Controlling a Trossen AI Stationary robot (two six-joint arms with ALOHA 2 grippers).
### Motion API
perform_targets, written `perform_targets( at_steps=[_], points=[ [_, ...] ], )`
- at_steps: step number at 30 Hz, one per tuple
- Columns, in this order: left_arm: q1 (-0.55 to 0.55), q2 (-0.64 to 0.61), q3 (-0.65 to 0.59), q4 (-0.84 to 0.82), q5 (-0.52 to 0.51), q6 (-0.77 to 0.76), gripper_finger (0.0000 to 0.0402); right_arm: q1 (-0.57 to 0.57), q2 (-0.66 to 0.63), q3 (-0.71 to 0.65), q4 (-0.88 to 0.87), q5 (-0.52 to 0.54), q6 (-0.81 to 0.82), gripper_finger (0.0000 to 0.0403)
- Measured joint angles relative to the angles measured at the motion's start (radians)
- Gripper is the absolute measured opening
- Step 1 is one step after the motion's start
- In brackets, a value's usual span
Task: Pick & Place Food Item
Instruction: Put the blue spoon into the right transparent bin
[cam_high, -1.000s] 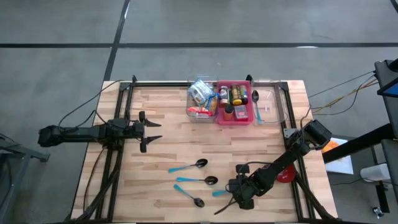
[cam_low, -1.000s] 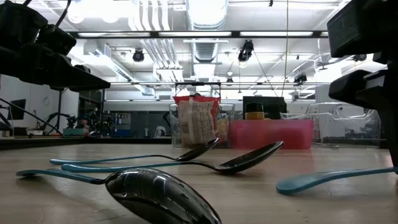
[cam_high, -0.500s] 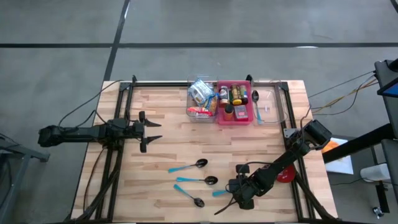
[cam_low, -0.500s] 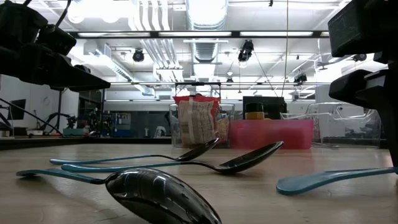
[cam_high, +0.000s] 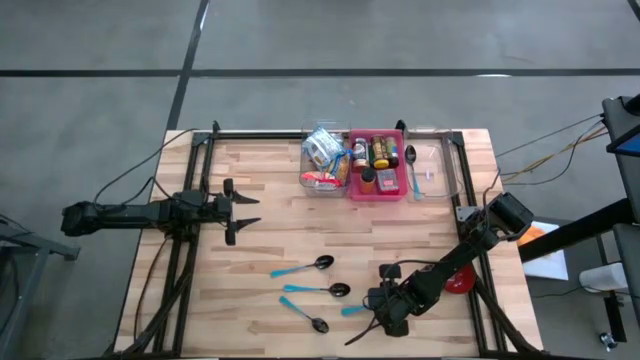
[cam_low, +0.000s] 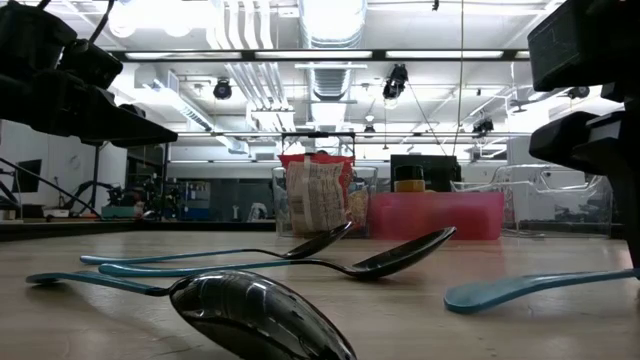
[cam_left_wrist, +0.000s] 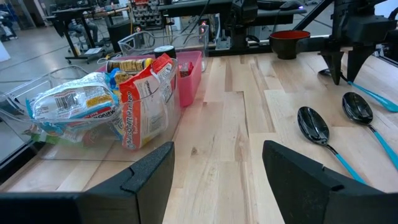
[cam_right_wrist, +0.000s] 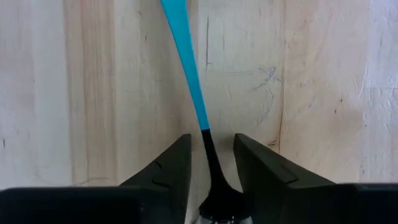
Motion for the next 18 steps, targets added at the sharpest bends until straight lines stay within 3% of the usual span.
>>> perform_targets(
  at_steps=[9, 18],
  points=[
    [0.000, 0.000, 0.000, 0.000, 0.000, 0.000, 0.0244, -0.001, -0.002, -0.001, -0.002, 0.000, -0.073, 0.0017],
    [0.000, 0.000, 0.000, 0.000, 0.000, -0.001, 0.0244, -0.001, -0.005, -0.002, -0.002, 0.000, -0.069, 0.0032]
  ],
)
